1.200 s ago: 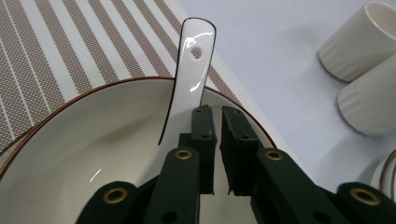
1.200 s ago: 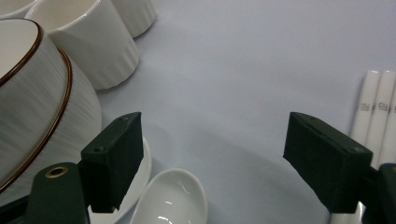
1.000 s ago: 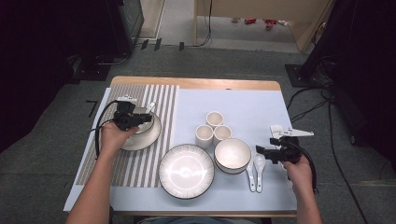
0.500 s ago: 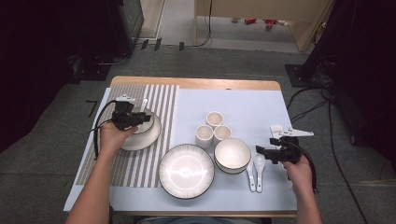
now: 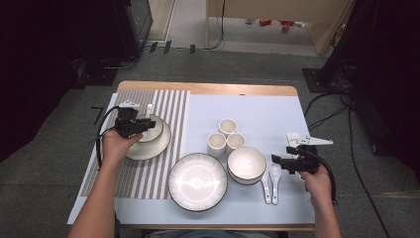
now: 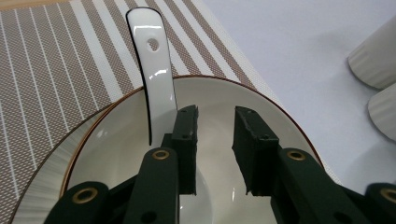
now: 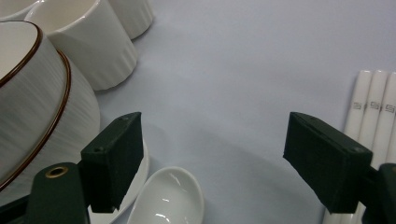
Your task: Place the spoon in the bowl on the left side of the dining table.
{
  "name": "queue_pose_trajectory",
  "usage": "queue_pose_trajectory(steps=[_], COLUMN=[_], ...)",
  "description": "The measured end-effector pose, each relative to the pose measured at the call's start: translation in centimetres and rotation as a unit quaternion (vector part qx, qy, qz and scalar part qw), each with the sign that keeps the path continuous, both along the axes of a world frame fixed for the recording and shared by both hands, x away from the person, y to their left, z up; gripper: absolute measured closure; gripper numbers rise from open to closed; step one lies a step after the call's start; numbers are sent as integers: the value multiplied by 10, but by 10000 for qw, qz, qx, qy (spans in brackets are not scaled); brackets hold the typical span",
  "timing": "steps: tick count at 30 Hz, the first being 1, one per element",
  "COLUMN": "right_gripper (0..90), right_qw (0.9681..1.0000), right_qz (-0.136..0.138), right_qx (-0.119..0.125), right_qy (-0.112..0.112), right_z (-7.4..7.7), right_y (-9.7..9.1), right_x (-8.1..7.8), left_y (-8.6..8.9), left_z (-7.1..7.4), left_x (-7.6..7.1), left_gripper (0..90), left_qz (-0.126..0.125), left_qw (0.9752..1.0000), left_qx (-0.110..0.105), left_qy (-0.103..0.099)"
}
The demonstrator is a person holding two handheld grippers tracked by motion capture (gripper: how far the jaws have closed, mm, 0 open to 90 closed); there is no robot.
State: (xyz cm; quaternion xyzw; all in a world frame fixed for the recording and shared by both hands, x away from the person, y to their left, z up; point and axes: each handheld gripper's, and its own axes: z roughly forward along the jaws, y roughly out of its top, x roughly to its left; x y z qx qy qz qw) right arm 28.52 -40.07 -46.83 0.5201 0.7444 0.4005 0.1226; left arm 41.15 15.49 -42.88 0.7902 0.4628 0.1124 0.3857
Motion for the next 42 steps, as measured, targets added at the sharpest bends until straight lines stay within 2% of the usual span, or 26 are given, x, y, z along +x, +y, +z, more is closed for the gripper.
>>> queue_pose_trajectory(steps=[7, 13, 26, 31, 34, 37, 42], right_gripper=[198, 200, 204, 204, 204, 204, 204], right_qw=[10000, 10000, 10000, 9998, 9998, 9997, 9999], right_qz=[0, 5, -64, -125, -125, -172, -145], right_qx=[2, 3, 57, 82, 75, 119, 26], right_qy=[2, 0, -36, -93, -142, -146, -88], right_z=[0, 0, 1, 2, 3, 0, -6], right_y=[0, 0, -5, -9, -10, -10, -9], right_x=[0, 0, -2, -3, -4, -4, -2], left_y=[9, 18, 25, 25, 24, 23, 19], left_z=[4, 1, 13, 14, 14, 17, 23], left_x=[-3, -2, -16, -19, -24, -29, -37], left_gripper=[860, 893, 881, 855, 851, 834, 779], left_qz=[178, 376, 307, 269, 199, 217, 42], left_qw=[9996, 9989, 9995, 9996, 9991, 9990, 9993], left_qx=[196, 266, -44, -112, -355, -282, -259], left_qy=[-48, -20, -113, -40, -132, -257, -259])
